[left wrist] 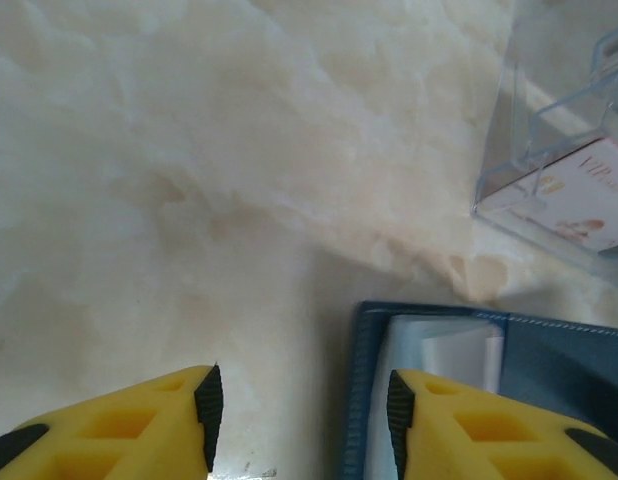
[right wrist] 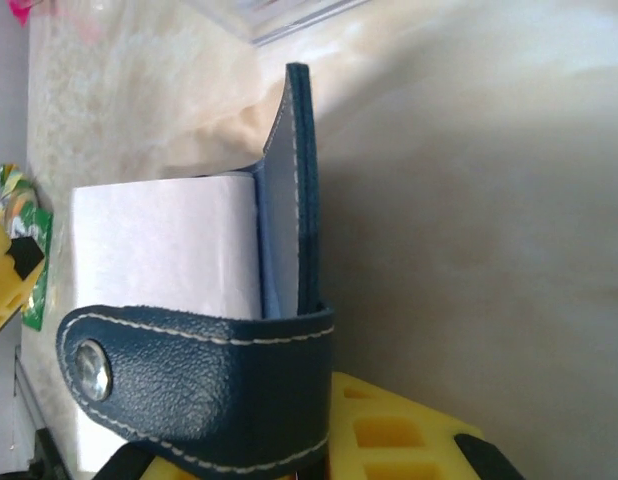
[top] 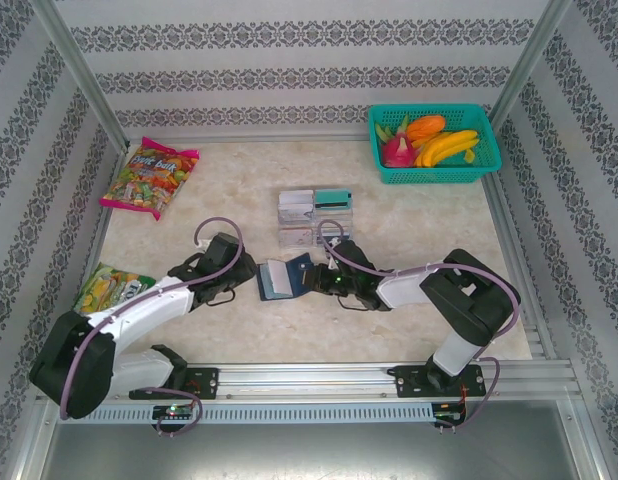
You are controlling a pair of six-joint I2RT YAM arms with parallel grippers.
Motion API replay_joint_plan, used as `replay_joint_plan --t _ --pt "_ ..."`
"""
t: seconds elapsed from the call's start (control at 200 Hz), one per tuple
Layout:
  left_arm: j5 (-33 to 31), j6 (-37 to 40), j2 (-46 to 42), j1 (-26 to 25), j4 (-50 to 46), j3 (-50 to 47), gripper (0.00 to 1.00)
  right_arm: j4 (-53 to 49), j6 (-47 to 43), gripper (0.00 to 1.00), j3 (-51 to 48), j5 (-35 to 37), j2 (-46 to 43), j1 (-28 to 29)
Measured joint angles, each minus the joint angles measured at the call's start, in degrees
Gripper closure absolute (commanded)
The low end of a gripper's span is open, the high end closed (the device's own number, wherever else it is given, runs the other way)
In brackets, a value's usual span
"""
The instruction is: Put the credit cards into the card holder
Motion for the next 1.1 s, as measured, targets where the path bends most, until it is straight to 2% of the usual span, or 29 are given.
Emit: replay_joint_plan --t 0.3,0.515,0.714,0.929,1.104 --pt "6.8 -0.2 8.5 0.0 4.3 -0.5 0.55 5.2 3.1 0.87 -1.1 0.1 1.6 -1.0" --pt "8.7 -1.6 9.1 0.4 6.3 -0.5 0.55 7.4 3.9 0.87 -1.8 0.4 2.7 -1.6" --pt "10.9 -3.1 11.4 1.0 9.2 -0.5 0.56 13.6 6.7 0.87 -3.2 -1.0 5.1 -2.7" --pt "15.8 -4.6 12.8 1.0 13.9 -0.1 0.56 18.7 8.2 0.87 -3.4 -2.1 7.5 -2.8" --pt "16.9 -5.2 15.2 1.1 14.6 1.4 0.61 21.2 9.7 0.87 -3.9 -2.7 8.4 -3.2"
